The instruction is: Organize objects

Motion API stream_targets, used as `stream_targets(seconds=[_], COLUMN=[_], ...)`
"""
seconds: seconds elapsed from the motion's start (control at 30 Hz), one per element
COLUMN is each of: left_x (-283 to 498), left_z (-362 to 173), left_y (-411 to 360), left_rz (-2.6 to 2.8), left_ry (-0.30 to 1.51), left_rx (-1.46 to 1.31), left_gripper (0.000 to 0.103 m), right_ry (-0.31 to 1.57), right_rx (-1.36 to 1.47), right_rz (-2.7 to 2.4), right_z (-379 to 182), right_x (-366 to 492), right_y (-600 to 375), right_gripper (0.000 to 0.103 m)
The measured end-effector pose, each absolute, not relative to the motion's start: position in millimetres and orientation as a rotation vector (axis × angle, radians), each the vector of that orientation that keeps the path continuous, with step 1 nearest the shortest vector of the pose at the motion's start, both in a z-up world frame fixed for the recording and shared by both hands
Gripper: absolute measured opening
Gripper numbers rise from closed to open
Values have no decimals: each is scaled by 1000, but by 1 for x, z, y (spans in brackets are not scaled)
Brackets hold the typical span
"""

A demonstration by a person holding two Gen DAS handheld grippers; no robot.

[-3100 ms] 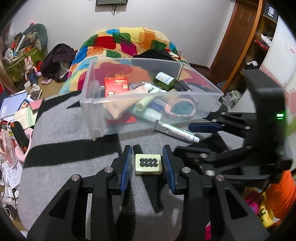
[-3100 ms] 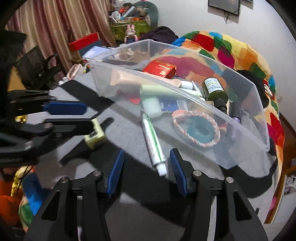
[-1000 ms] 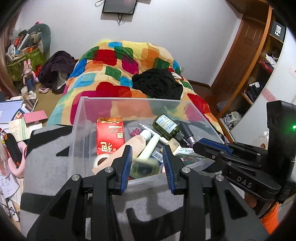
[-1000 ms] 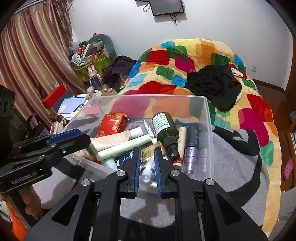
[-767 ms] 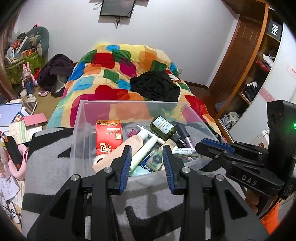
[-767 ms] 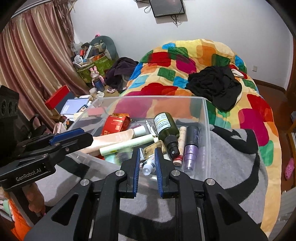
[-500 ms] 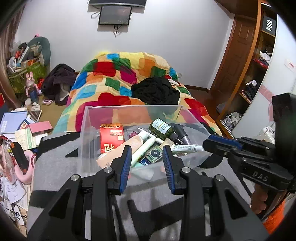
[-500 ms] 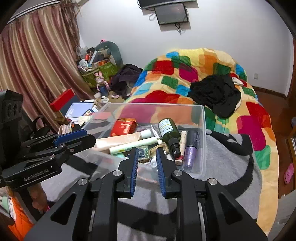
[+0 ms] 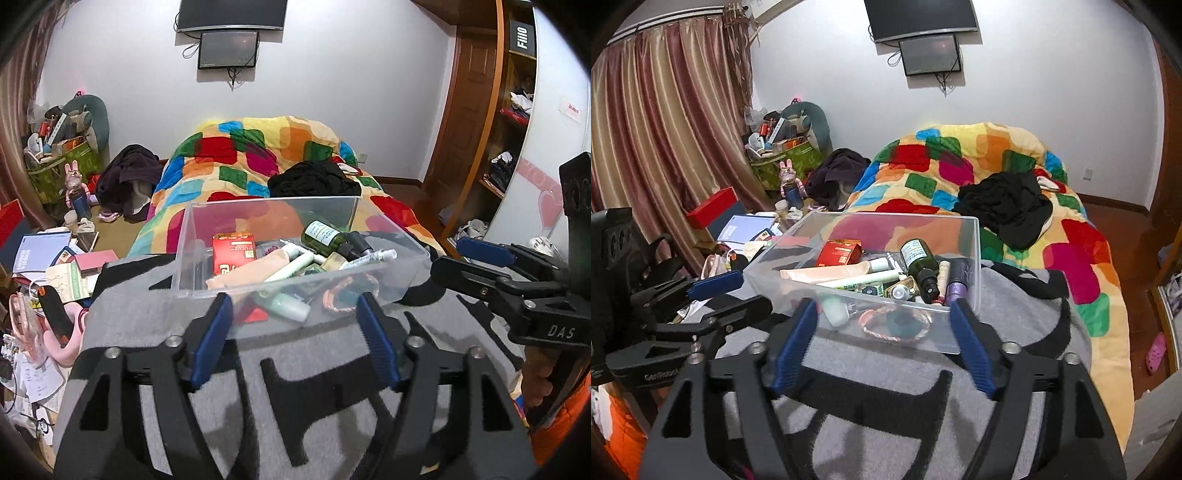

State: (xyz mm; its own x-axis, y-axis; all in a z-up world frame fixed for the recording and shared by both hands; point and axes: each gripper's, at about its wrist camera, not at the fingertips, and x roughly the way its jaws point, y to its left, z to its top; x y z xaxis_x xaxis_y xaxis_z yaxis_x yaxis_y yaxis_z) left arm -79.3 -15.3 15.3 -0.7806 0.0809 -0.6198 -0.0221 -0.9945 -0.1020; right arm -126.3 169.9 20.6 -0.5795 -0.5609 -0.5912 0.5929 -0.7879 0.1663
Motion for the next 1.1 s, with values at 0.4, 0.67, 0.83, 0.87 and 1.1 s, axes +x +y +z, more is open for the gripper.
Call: stream_targets(seconds=[0.4,0.67,0.83,0.87,1.1], left_x=[-65,-65,-64,-64,-63], left_z=[3,-2,-2,-1,0], left_y=[-14,-15,-15,-15,-14], left_rz=[2950,2943,2945,2946,2945], left_ry=[-172,-192,-189,-190,-187], left_rx=[-1015,-1034,-1027,-1026,-1023], left_gripper=[93,93,93,93,93], right_ry=[85,90,91,90,84], right_rx=[870,875,879,879,881], right_rz=[-2351,-2348,-2340,-2340,-2336], right_z=[7,4,2,2,2], right_x=[-115,-113,-113,-113,-112], right_y=[175,174,173,172,173], right_gripper=[84,84,84,84,84])
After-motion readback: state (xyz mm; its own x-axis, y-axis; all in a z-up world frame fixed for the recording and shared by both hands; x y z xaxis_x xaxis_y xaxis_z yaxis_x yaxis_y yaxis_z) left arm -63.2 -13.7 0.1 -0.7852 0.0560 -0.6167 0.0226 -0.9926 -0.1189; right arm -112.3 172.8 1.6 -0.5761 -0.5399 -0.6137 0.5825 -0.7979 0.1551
